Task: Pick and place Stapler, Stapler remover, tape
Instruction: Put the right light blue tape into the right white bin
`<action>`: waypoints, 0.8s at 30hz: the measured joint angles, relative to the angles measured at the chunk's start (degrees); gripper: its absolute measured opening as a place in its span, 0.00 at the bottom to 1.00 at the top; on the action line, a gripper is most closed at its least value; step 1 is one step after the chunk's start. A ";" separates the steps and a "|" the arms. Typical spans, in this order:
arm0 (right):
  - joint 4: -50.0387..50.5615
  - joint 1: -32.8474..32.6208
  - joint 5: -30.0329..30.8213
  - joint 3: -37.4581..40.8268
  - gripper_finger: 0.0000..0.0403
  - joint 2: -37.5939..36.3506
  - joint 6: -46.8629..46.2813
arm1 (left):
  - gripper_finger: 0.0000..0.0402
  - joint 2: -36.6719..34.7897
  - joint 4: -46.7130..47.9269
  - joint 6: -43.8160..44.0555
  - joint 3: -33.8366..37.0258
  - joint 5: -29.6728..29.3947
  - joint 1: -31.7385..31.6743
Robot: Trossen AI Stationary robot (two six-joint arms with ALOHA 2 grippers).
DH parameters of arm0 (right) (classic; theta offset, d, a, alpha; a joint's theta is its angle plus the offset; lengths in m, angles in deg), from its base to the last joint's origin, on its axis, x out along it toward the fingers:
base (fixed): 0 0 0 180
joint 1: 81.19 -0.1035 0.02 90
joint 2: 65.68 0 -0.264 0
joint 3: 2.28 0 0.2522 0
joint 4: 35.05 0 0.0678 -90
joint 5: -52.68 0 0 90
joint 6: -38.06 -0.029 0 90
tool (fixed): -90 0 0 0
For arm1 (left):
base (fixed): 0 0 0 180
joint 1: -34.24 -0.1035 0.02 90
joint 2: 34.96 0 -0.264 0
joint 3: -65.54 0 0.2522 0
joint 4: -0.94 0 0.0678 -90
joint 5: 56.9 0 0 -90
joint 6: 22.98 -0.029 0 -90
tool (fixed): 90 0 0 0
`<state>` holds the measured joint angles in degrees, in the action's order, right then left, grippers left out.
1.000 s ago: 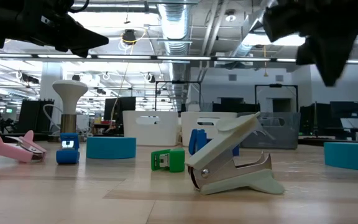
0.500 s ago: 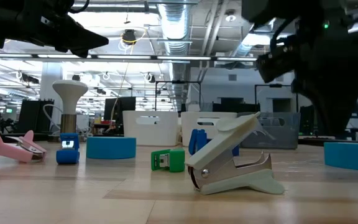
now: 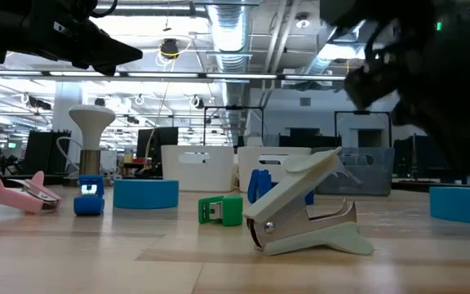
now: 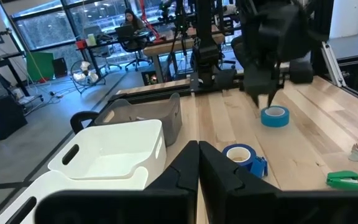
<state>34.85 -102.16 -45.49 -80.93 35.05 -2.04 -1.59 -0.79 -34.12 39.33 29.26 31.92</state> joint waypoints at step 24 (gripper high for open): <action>-2.77 -0.46 0.77 0.14 0.24 3.87 2.94 | 0.01 0.02 0.02 0.00 0.00 0.00 0.00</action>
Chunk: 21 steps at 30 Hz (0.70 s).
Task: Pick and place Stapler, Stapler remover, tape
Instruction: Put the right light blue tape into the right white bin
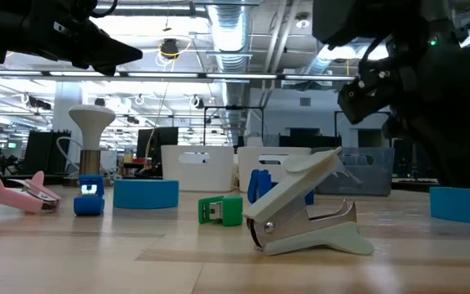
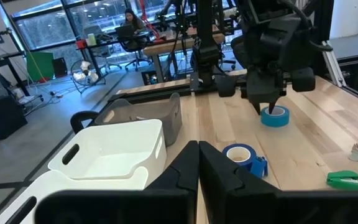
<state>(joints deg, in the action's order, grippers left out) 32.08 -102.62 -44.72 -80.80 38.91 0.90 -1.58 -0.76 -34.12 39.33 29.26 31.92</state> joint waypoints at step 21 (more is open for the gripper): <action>-3.41 1.90 -0.18 5.37 0.06 -1.58 3.35 | 0.01 0.00 0.00 0.00 0.00 0.00 0.02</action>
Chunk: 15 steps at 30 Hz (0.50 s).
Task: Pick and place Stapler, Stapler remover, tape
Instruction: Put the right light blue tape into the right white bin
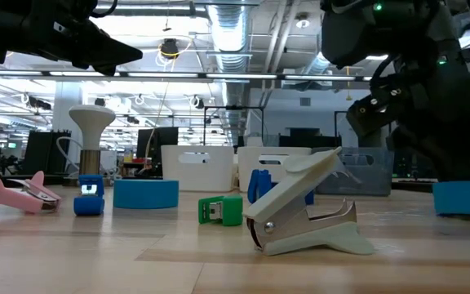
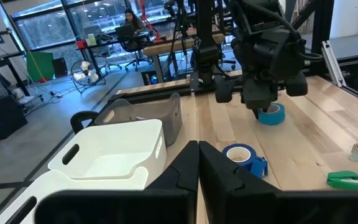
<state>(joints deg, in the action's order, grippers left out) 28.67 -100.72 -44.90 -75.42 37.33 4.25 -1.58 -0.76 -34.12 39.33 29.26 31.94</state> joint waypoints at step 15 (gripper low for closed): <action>4.68 11.42 18.46 -9.74 0.06 -10.80 13.08 | 0.01 -0.02 0.00 0.00 0.00 0.00 -0.02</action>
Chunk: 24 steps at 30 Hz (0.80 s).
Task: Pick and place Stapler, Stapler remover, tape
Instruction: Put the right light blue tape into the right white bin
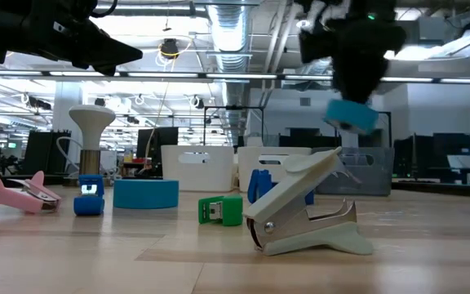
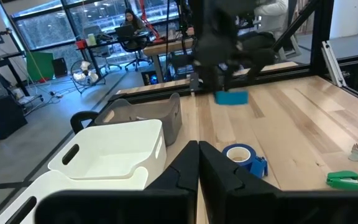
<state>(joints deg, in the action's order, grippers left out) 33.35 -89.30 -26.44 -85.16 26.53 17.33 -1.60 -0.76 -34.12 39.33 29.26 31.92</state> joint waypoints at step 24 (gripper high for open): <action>-22.26 19.61 17.59 -5.07 0.06 9.43 11.69 | 0.01 0.02 -0.04 -0.04 0.00 -0.25 0.01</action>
<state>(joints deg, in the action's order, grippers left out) 11.08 -69.69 -8.86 -90.23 35.95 29.02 -1.58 -0.81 -34.16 39.33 29.01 31.93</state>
